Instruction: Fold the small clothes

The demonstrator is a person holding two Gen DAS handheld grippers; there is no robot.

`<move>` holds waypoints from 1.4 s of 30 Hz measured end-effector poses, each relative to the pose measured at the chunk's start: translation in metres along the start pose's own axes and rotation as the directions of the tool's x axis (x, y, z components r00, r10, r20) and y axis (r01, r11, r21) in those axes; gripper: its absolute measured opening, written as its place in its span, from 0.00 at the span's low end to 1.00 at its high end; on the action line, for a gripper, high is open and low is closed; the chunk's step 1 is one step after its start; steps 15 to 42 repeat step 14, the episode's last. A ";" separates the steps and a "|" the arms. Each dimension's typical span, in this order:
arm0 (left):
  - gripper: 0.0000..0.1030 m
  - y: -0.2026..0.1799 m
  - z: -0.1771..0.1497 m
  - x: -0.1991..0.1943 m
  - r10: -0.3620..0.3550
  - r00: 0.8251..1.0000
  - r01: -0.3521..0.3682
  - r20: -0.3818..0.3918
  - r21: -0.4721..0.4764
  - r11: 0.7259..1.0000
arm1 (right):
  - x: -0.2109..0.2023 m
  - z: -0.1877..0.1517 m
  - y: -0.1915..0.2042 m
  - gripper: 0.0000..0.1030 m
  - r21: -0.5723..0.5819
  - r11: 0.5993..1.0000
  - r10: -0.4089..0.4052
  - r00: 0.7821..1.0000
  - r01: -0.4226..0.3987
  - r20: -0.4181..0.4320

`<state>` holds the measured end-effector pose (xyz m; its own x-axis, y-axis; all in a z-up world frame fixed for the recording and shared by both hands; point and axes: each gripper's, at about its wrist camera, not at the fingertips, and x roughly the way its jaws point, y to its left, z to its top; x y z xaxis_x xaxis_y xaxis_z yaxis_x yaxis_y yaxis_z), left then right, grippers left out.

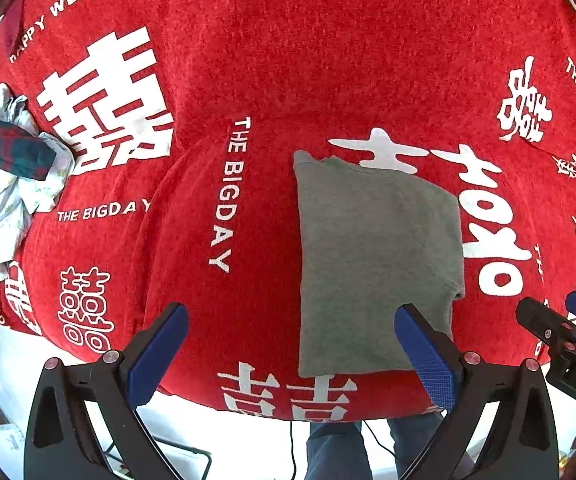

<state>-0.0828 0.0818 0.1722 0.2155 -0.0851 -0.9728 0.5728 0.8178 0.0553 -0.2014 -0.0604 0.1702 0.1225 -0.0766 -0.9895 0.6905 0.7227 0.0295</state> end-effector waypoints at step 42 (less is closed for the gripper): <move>1.00 0.001 -0.002 0.000 0.008 1.000 -0.008 0.025 -0.012 1.000 | 0.003 0.000 -0.002 0.88 -0.014 1.000 0.009 1.000 -0.009 0.001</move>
